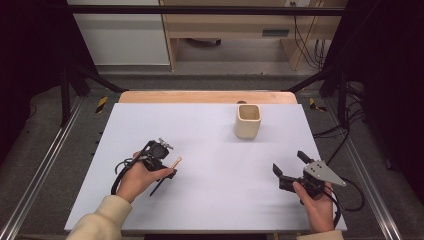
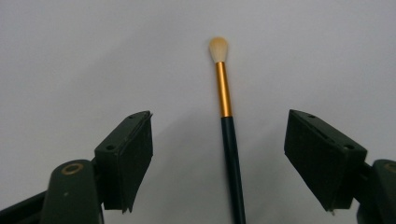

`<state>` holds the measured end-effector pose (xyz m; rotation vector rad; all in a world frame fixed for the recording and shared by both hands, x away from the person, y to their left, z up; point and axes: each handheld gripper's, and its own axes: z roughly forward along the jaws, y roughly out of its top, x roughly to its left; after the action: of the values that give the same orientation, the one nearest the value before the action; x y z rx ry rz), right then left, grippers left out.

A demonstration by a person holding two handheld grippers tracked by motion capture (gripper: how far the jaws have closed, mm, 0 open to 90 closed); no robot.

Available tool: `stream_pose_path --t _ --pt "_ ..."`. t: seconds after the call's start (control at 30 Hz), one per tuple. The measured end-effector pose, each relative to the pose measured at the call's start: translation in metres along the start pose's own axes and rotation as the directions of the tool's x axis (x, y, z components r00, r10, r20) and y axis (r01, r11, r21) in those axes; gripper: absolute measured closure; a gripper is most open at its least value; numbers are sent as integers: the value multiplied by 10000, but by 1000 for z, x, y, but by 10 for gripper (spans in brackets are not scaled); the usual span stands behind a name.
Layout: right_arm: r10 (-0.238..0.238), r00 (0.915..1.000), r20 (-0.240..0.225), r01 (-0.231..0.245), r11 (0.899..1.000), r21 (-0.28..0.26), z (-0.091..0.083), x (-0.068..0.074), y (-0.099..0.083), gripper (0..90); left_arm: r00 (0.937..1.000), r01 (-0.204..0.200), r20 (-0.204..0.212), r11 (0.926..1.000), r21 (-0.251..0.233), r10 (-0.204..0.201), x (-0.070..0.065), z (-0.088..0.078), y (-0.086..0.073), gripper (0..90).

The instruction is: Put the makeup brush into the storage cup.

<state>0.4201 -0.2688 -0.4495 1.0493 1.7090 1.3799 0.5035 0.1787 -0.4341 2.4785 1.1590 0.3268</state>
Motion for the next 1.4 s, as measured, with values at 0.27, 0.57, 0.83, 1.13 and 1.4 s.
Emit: stream_pose_path --t 0.27,0.57,0.83,1.13,1.4 --pt "30 10000 -5 -30 10000 22 0 0 0 35 10000 21 -45 9997 228 -20 -2 1 -2 273" --pt "27 10000 -28 -27 10000 36 0 0 0 36 10000 48 30 9990 446 -50 1 1 -3 335" --pt "38 10000 -43 -38 10000 54 0 0 0 37 9998 82 176 9981 615 -93 1 1 -3 433" --pt "32 10000 -53 -31 10000 49 1 0 0 37 9993 42 371 9949 1009 -80 -1 4 -3 504" --pt "82 9999 -64 -82 9999 91 1 1 0 38 9987 -155 494 9928 1189 97 -5 5 -2 575"
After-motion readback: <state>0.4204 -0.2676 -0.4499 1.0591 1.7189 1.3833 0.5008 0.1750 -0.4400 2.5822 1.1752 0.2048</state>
